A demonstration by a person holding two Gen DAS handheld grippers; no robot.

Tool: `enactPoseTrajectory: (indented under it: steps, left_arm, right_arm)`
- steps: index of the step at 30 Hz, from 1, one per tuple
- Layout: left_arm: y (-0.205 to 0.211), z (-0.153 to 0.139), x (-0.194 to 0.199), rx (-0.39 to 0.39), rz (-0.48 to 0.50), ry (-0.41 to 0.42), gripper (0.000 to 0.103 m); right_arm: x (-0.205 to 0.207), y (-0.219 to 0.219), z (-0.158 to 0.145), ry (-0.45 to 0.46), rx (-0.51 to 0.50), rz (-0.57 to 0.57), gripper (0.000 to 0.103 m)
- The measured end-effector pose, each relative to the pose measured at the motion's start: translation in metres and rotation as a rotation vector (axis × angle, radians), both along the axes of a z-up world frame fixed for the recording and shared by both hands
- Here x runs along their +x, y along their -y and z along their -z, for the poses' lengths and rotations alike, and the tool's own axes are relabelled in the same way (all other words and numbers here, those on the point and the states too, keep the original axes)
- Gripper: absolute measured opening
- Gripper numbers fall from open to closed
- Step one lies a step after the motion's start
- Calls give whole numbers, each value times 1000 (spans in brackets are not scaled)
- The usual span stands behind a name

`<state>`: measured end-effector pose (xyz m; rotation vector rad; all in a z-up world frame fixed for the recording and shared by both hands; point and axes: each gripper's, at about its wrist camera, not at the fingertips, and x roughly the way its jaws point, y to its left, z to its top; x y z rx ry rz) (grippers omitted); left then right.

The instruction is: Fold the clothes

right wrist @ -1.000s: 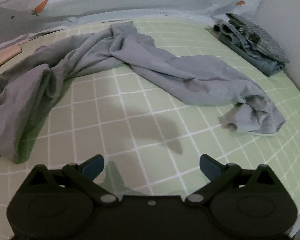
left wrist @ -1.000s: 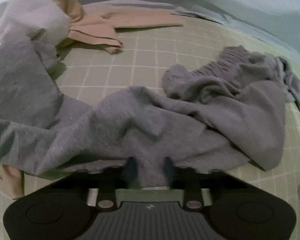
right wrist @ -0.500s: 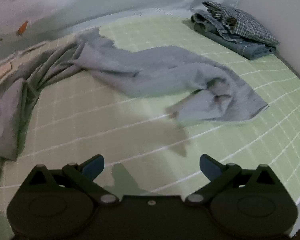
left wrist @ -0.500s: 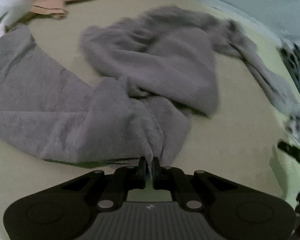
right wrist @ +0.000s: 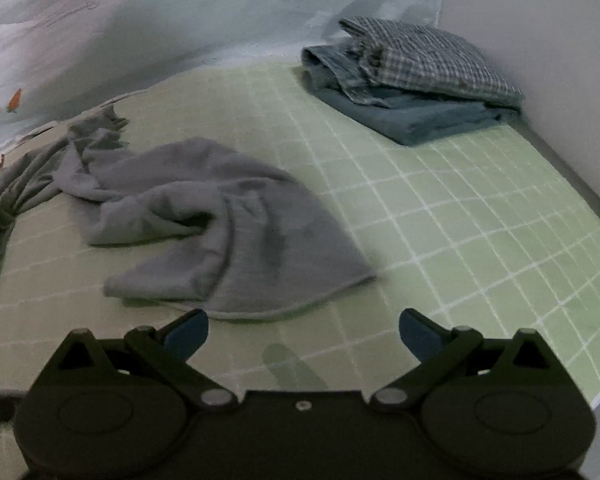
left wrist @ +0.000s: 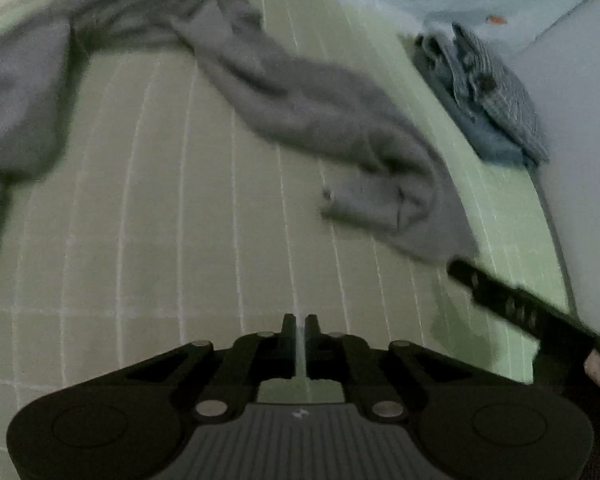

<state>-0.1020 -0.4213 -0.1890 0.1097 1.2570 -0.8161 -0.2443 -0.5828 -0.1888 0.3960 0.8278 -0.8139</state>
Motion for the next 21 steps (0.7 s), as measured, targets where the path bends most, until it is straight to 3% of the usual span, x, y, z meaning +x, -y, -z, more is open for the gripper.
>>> enactPoseTrajectory:
  steps: [2, 4, 8, 9, 11, 16, 18, 21]
  left_arm:
    - [-12, -5, 5, 46, -72, 63, 7]
    - [-28, -7, 14, 90, -158, 106, 15]
    - [-81, -6, 43, 154, -345, 152, 48]
    - [-94, -6, 51, 164, -389, 156, 53]
    - [-120, -4, 64, 194, -465, 148, 55]
    - [-161, -4, 90, 256, -534, 182, 65]
    - [-166, -3, 98, 258, -528, 193, 72]
    - [-172, 2, 108, 238, -490, 168, 72]
  right_arm:
    - [-2, 4, 3, 6, 17, -4, 103]
    - [-1, 7, 6, 13, 33, -17, 103]
    - [10, 2, 9, 12, 29, -77, 103]
    - [13, 0, 10, 12, 33, -84, 103]
    - [15, -5, 12, 11, 47, -91, 103]
    - [26, -22, 19, -16, 63, -87, 103]
    - [30, -27, 22, -26, 72, -75, 103]
    - [36, -37, 24, -48, 73, -71, 103]
